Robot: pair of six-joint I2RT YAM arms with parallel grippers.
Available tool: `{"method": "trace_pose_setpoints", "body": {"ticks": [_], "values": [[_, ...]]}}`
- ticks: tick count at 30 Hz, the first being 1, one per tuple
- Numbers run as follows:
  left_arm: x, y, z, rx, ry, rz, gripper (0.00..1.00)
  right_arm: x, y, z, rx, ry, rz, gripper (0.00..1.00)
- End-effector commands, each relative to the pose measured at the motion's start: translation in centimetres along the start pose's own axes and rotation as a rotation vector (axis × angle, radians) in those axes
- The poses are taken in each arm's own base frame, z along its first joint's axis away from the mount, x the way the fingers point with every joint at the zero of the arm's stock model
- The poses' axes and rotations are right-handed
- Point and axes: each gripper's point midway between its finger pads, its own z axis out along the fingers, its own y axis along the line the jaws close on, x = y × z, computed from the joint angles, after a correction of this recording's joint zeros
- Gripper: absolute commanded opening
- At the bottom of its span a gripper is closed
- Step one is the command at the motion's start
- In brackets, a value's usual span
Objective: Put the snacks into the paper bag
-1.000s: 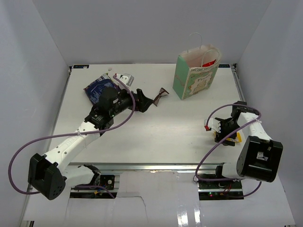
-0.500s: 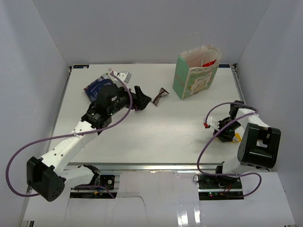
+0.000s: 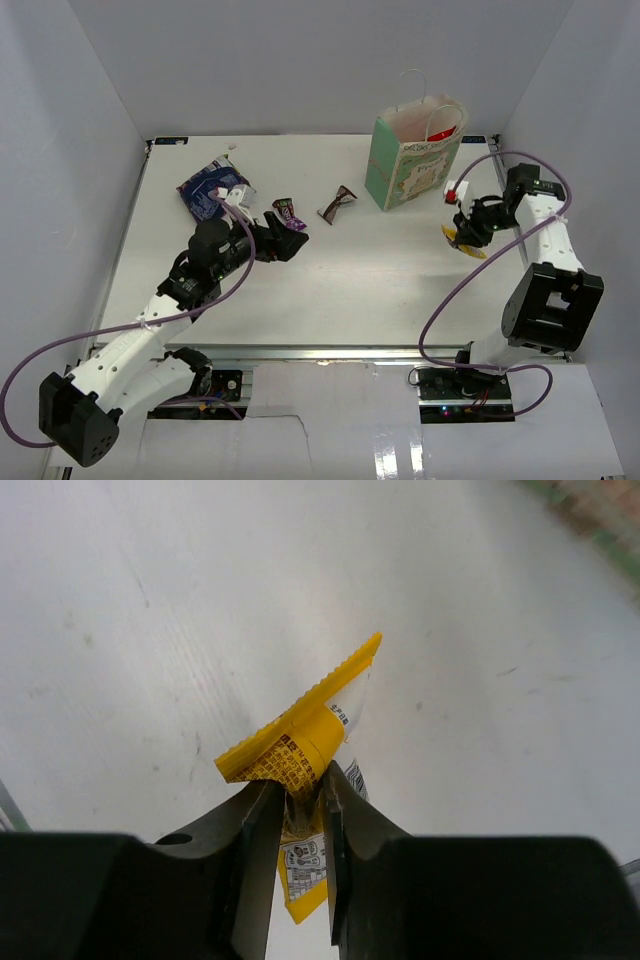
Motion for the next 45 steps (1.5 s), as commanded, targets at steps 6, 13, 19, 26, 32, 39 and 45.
{"method": "trace_pose_setpoints", "body": {"ticks": [6, 13, 19, 26, 32, 39, 45], "values": [[0.6, -0.8, -2.2, 0.035, -0.022, -0.135, 0.98, -18.1, -1.0, -9.2, 0.043, -0.516, -0.058, 0.25], [0.2, -1.1, -2.7, 0.045, -0.053, -0.165, 0.98, -30.1, -4.4, -16.7, 0.132, -0.826, -0.035, 0.25], [0.3, -1.2, -2.5, 0.055, -0.053, -0.168, 0.98, -37.8, -5.9, -18.4, 0.129, -1.032, 0.019, 0.23], [0.3, -1.6, -3.0, 0.068, -0.055, -0.195, 0.98, -39.4, -14.1, -16.5, 0.357, -1.028, 0.063, 0.24], [1.1, -0.6, -4.2, 0.033, -0.081, -0.259, 0.98, -36.5, -17.0, -13.1, 0.442, -0.926, 0.090, 0.27], [1.3, 0.1, -4.1, -0.011, -0.070, -0.275, 0.98, -33.3, -18.1, -10.1, 0.507, -0.827, 0.090, 0.38], [1.8, 0.7, -2.4, -0.053, -0.017, -0.274, 0.98, -32.5, -18.1, -10.0, 0.519, -0.812, 0.095, 0.48]]}}
